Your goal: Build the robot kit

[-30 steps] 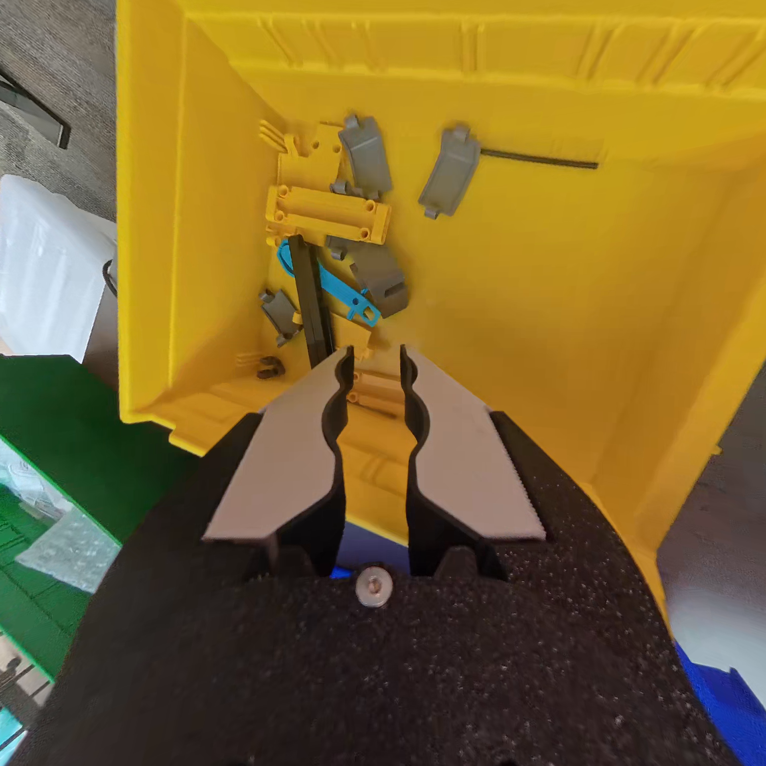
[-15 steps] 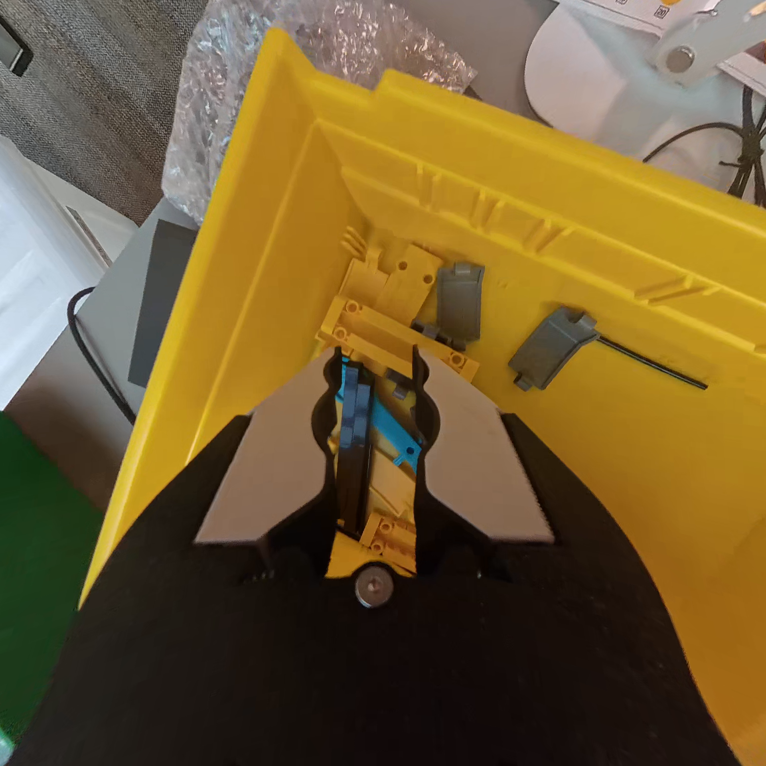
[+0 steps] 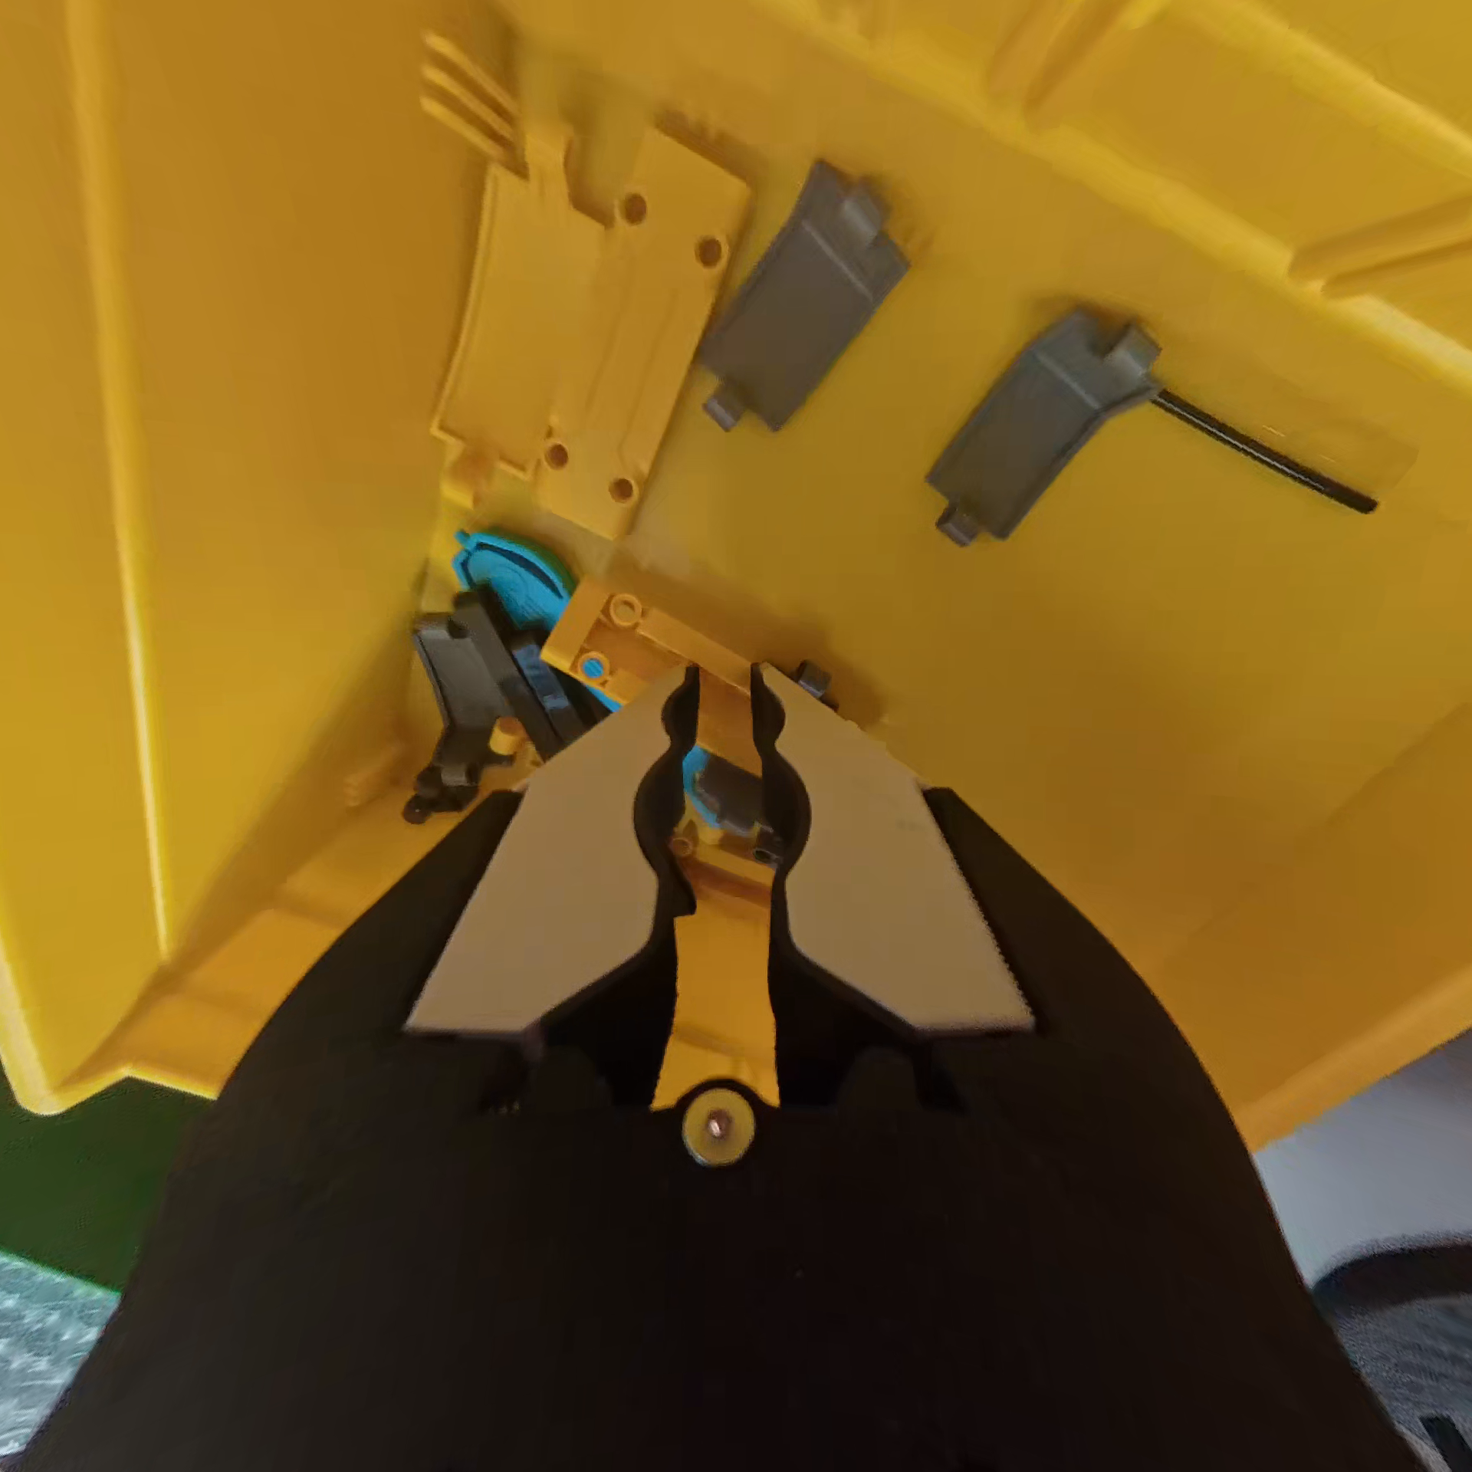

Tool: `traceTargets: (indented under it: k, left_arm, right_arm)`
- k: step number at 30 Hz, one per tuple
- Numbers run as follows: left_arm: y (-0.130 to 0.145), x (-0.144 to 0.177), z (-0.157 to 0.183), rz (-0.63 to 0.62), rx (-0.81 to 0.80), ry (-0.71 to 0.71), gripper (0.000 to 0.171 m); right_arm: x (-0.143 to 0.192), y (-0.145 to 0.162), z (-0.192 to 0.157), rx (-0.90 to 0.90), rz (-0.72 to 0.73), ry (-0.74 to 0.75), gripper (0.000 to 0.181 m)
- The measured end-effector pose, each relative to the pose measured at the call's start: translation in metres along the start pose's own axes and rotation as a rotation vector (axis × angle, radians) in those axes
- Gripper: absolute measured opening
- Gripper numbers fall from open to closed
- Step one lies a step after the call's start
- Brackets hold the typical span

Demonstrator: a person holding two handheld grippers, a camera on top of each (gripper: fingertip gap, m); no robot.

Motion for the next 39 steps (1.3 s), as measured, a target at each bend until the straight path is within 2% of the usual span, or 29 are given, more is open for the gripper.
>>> traceTargets:
  k: [4,7,11,15,16,18,20,22,27,30,32,35,39]
  left_arm:
    - [-0.007,0.018,-0.006,0.16,0.032,0.007,0.019]
    - [-0.017,0.017,-0.016,0.245,-0.013,-0.024,0.028]
    - [-0.029,0.002,-0.023,0.236,-0.106,-0.051,0.034]
    - [-0.031,-0.014,-0.025,0.144,-0.161,-0.031,0.034]
    - [-0.032,-0.015,-0.026,0.138,-0.174,-0.025,0.032]
    - [-0.031,-0.017,-0.022,0.115,-0.157,0.053,0.007]
    - [-0.03,-0.015,-0.022,0.103,-0.161,0.015,0.007]
    - [-0.022,-0.01,-0.018,0.09,-0.152,0.051,0.007]
    - [0.007,0.031,-0.005,0.17,-0.16,-0.003,0.007]
    - [0.034,0.063,0.023,0.226,-0.212,-0.061,0.007]
    - [0.052,0.081,0.057,0.263,-0.283,-0.083,0.007]
    - [0.071,0.093,0.132,0.303,-0.413,-0.078,0.007]
    - [0.089,0.077,0.24,0.288,-0.614,-0.009,0.007]
  right_arm:
    - [-0.001,0.0,-0.002,0.012,-0.004,-0.002,0.02]
    - [0.0,0.0,-0.001,0.011,-0.003,-0.001,0.019]
    - [0.0,0.0,0.0,-0.003,0.003,-0.006,0.019]
    - [0.0,0.0,0.002,-0.02,0.0,-0.013,0.02]
    - [0.0,0.0,0.002,-0.024,0.001,-0.014,0.02]
    - [0.0,0.0,0.003,-0.031,0.002,-0.016,0.02]
    - [0.0,0.0,0.003,-0.034,0.004,-0.015,0.02]
    - [0.001,0.0,0.003,-0.031,0.006,-0.013,0.019]
    - [0.002,-0.001,0.0,0.001,0.019,-0.007,0.019]
    - [0.004,-0.003,-0.002,0.031,0.051,0.0,0.02]
    - [0.006,-0.006,-0.005,0.05,0.077,-0.008,0.023]
    - [0.007,-0.012,-0.015,0.087,0.098,-0.047,0.027]
    - [0.006,-0.024,-0.039,0.143,0.088,-0.155,0.027]
Point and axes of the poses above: each gripper's, where its closed fingertips meet, x back along the fingers, y out of its underside, z = x × y across the jaws, the point moved 8 cm from there along x, back along the fingers, and after that the axes turned 9 degrees about y, right-handed, at the moved point
